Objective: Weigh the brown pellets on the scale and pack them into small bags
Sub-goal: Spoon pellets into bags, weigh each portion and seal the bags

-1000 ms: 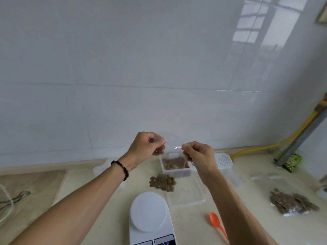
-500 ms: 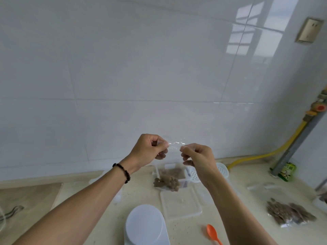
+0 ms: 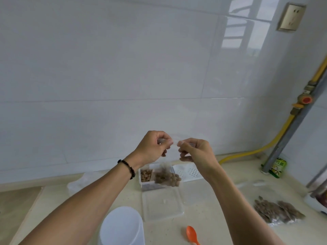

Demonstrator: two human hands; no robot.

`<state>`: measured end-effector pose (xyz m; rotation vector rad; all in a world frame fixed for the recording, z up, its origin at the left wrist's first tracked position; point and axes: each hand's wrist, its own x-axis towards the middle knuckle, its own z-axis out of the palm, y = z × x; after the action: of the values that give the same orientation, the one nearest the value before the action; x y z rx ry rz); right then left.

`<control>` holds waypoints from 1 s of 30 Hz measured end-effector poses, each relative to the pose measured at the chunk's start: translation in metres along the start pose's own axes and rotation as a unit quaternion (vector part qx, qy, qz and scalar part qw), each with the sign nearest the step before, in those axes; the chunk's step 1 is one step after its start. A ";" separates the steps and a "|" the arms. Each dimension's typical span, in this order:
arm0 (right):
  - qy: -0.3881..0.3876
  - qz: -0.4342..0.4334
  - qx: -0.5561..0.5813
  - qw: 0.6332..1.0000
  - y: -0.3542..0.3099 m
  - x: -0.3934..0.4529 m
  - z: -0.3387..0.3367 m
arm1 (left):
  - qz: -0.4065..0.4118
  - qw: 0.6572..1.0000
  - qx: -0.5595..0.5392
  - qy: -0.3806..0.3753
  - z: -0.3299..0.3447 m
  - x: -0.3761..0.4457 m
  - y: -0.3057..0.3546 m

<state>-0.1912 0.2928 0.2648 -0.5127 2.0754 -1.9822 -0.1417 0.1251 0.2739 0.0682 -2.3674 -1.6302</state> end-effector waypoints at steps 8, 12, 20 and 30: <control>-0.004 -0.036 -0.082 0.996 0.014 0.015 -0.099 | -0.023 0.999 0.013 -0.034 0.083 0.035 0.015; 0.001 -0.008 -0.054 0.999 0.034 0.017 -0.144 | -0.007 0.999 0.044 -0.030 0.140 0.049 0.018; -0.045 0.129 -0.165 0.977 0.130 -0.007 -0.263 | -0.066 0.997 -0.037 -0.028 0.242 0.079 0.004; 0.128 0.189 -0.273 0.935 0.200 -0.027 -0.384 | 0.077 0.943 0.295 -0.133 0.393 0.082 -0.075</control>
<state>-0.3377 0.6607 0.0878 0.0772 2.6471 -1.3026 -0.3249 0.4402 0.0899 -0.2320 -2.9026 -0.8573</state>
